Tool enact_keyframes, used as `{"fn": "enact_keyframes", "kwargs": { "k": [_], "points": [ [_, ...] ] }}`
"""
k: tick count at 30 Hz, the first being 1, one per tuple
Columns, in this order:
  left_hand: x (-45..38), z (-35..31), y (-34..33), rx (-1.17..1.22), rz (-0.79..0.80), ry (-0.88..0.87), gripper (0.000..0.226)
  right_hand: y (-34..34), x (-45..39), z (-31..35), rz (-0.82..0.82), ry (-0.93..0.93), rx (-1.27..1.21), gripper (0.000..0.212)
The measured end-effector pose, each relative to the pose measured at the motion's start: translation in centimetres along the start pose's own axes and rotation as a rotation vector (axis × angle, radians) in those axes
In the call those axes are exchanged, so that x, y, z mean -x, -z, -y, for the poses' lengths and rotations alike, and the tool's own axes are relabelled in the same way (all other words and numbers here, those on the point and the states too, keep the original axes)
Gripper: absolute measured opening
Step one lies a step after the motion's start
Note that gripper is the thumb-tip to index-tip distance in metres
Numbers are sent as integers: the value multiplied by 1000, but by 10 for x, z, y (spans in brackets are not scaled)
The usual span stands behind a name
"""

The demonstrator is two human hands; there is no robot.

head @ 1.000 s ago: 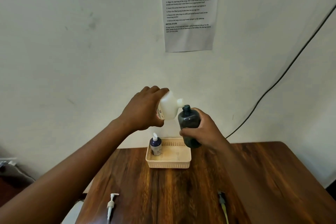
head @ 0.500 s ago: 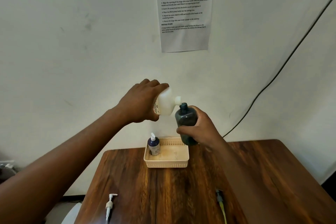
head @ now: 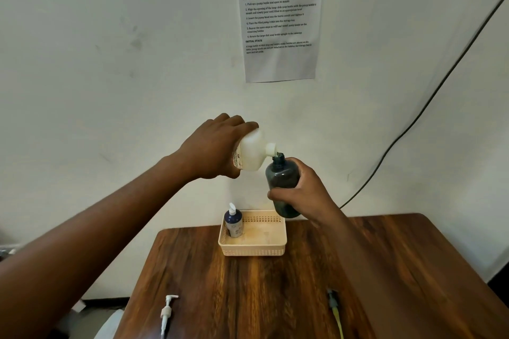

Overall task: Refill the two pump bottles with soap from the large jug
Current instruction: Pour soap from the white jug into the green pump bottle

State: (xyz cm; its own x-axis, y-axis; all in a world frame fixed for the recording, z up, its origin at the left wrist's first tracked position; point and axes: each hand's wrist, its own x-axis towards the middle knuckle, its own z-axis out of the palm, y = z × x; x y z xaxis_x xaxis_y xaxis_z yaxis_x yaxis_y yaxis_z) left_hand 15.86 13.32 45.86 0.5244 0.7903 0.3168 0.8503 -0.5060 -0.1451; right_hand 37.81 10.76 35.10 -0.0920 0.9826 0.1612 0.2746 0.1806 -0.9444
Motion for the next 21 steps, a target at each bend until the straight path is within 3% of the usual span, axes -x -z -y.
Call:
{"fn": "enact_keyframes", "kwargs": {
  "k": [21],
  "points": [
    [-3,1,15,-19,-6,-23,94,5,2,12,-15,40,12,56]
  ]
}}
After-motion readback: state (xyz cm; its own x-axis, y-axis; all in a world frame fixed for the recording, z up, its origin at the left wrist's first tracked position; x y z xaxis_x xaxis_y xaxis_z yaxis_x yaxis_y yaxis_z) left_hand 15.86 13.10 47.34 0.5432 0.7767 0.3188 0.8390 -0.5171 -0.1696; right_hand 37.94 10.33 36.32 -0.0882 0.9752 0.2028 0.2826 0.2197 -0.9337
